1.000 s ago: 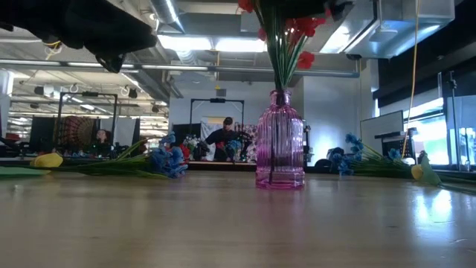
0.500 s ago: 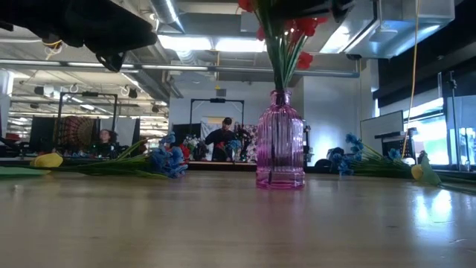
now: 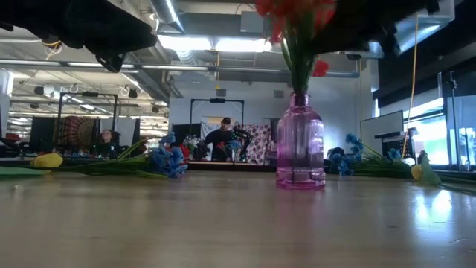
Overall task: Sort flowers into vase by color
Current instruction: Put the right red flowers into the violet vase
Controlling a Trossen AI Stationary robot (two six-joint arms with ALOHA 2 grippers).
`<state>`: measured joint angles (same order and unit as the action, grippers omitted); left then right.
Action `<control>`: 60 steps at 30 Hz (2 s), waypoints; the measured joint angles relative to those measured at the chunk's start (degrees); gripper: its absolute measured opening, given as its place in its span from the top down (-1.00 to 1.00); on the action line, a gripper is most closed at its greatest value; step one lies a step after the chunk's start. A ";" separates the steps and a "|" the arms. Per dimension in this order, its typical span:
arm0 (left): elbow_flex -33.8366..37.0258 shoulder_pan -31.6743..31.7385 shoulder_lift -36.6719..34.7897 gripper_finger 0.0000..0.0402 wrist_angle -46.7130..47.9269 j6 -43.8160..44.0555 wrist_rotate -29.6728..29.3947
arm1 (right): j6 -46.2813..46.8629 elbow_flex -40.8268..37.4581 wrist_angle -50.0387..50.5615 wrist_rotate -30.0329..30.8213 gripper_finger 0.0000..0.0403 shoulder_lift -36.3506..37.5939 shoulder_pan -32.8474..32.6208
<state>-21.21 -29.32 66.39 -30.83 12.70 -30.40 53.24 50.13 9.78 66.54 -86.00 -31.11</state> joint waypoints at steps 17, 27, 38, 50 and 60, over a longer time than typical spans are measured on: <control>0.00 2.17 -0.79 0.61 0.56 0.69 -3.57 | -15.99 -2.37 -10.19 -3.68 0.12 -0.42 0.02; 0.00 9.56 -10.97 0.61 19.56 10.66 -8.07 | -20.95 3.66 -3.02 -6.38 -0.25 -0.39 -2.52; -7.59 45.54 -10.87 0.61 46.45 13.78 7.16 | -20.64 11.88 8.71 -5.59 -0.29 -0.37 -8.19; -11.84 74.22 5.20 0.46 53.89 4.82 13.53 | -19.21 17.55 15.44 -5.51 -0.29 -0.31 -12.46; -21.82 79.20 17.20 0.03 55.52 0.77 11.29 | -18.34 18.14 16.24 -7.66 -0.29 -0.31 -12.42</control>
<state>-43.03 49.88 83.59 24.69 13.47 -19.10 34.89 68.27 26.02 58.89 -86.30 -43.54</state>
